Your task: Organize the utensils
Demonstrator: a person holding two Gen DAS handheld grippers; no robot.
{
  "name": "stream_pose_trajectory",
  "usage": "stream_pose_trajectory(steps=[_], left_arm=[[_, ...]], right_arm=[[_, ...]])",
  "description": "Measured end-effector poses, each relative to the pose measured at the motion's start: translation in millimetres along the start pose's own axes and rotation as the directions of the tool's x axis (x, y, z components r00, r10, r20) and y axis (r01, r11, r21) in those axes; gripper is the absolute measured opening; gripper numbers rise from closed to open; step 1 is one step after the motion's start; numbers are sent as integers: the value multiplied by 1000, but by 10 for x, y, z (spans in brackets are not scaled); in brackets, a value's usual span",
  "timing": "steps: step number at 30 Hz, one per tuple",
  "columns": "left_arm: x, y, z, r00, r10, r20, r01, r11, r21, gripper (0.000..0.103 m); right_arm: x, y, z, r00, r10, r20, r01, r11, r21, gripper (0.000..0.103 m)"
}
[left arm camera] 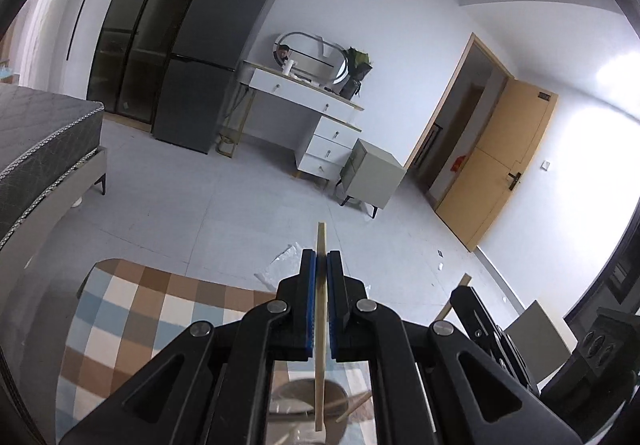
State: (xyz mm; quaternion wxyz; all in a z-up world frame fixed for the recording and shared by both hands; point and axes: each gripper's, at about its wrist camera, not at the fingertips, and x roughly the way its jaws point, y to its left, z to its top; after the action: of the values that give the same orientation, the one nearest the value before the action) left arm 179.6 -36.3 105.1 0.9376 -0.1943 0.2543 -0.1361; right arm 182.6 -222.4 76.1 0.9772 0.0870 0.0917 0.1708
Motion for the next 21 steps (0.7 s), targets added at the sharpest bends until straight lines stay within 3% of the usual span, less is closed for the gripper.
stream_pose_trajectory(steps=[10,21], left_arm=[[450,121,-158,998,25,-52,-24,1000,13,0],[445,19,-276,996,27,-83,-21,997,73,1]], right_arm=[[415,-147,-396,998,-17,-59,17,1000,-8,4],[433,-193,-585,991,0,-135,-4,999,-33,4]])
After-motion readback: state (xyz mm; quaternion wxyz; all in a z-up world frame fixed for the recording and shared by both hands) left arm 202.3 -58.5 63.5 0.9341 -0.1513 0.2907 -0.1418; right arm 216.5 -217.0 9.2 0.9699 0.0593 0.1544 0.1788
